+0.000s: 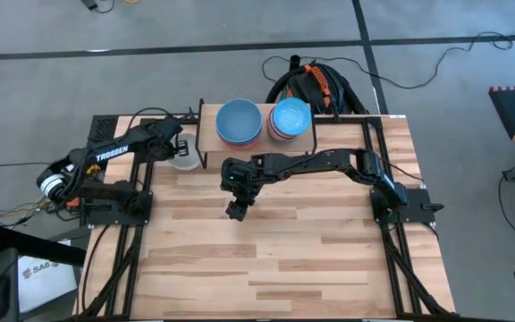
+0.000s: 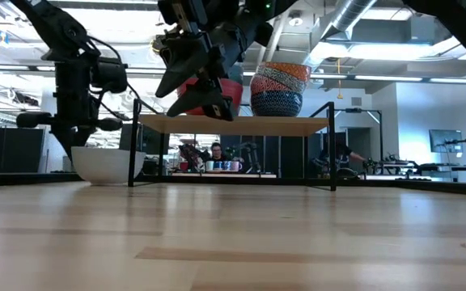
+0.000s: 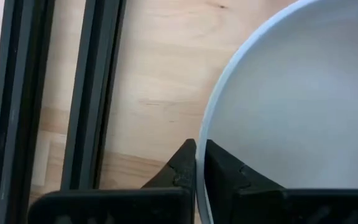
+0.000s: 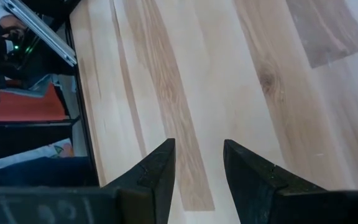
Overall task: Place and stack bowls onto a shelf
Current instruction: Stack the white bowl on top of the blue bowl on the shelf
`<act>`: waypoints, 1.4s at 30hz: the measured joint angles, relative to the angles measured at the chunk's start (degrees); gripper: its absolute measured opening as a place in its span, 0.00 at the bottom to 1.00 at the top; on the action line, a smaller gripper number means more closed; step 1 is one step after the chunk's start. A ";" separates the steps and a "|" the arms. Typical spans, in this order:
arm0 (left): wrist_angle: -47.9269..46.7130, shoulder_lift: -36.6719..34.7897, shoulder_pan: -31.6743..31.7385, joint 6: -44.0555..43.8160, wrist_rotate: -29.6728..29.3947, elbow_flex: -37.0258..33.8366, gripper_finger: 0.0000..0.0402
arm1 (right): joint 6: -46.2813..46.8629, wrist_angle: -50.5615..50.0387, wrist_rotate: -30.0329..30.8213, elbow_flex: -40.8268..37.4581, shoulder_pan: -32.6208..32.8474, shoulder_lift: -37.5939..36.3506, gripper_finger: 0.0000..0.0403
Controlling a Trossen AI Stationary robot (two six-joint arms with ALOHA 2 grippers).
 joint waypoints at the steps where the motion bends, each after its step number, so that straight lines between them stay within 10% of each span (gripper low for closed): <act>1: -0.79 -0.40 0.00 -0.08 0.00 0.00 0.01 | -0.02 -0.02 0.00 0.00 0.02 0.00 0.40; 19: -15.77 -33.45 -5.31 -9.86 -6.73 0.16 0.00 | 2.08 6.71 0.00 0.00 0.07 0.00 0.40; 26: -10.99 -38.41 -9.73 2.28 -3.12 6.76 0.00 | 1.93 9.64 0.35 0.27 0.76 -0.28 0.40; 42: -9.95 -24.16 -28.65 14.97 -12.30 29.35 0.00 | -15.18 -2.92 39.48 10.24 -0.29 -20.88 0.40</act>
